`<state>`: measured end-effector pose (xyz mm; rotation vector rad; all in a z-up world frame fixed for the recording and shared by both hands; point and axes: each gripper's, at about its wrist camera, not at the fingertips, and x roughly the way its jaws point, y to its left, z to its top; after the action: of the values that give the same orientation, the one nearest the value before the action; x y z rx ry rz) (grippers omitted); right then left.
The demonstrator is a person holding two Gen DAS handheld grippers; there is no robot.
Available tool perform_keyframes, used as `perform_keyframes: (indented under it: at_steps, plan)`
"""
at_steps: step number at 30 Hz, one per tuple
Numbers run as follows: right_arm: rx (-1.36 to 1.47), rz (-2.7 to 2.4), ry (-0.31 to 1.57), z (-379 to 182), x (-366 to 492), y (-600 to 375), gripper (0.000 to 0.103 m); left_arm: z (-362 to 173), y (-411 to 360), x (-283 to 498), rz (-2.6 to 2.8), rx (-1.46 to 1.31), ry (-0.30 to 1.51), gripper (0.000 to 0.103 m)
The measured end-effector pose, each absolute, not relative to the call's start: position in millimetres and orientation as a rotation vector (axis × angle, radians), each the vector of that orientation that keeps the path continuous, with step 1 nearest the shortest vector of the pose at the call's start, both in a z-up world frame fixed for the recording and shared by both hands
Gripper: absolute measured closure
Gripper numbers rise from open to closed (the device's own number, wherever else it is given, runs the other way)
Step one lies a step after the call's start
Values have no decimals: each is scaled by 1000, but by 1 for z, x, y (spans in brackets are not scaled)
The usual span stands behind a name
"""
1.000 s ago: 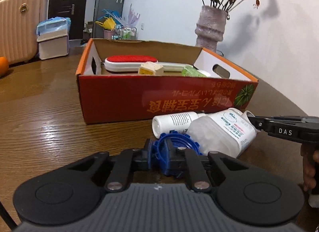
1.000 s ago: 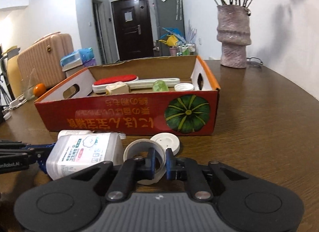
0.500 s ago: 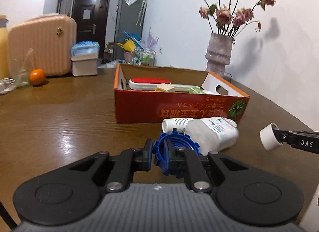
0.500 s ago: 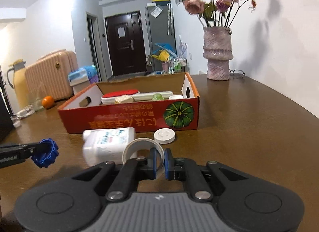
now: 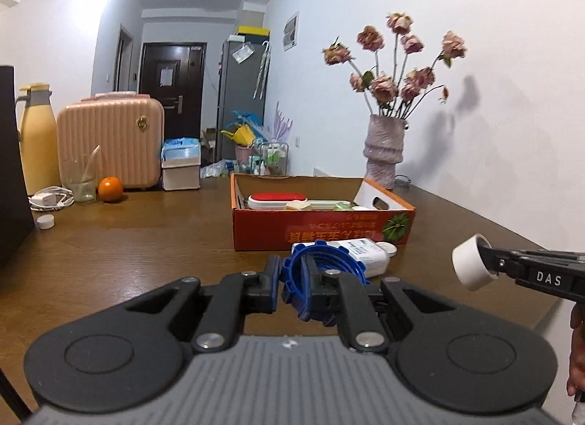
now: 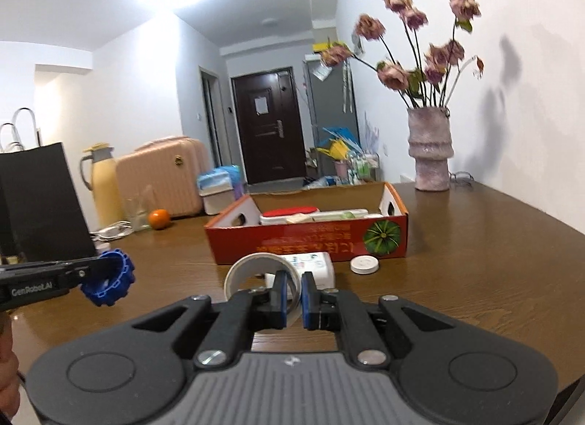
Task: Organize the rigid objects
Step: 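Lower the blue cap into the box with the left gripper while the right gripper releases the tape roll there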
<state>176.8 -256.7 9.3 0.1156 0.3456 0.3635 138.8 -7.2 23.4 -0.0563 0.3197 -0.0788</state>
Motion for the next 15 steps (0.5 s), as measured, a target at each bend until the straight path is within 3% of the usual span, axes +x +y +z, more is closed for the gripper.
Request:
perform_keyframes:
  at_steps: [15]
  plan:
    - [106, 361, 247, 32, 117, -258, 96, 48, -5, 84, -92, -69, 208, 90]
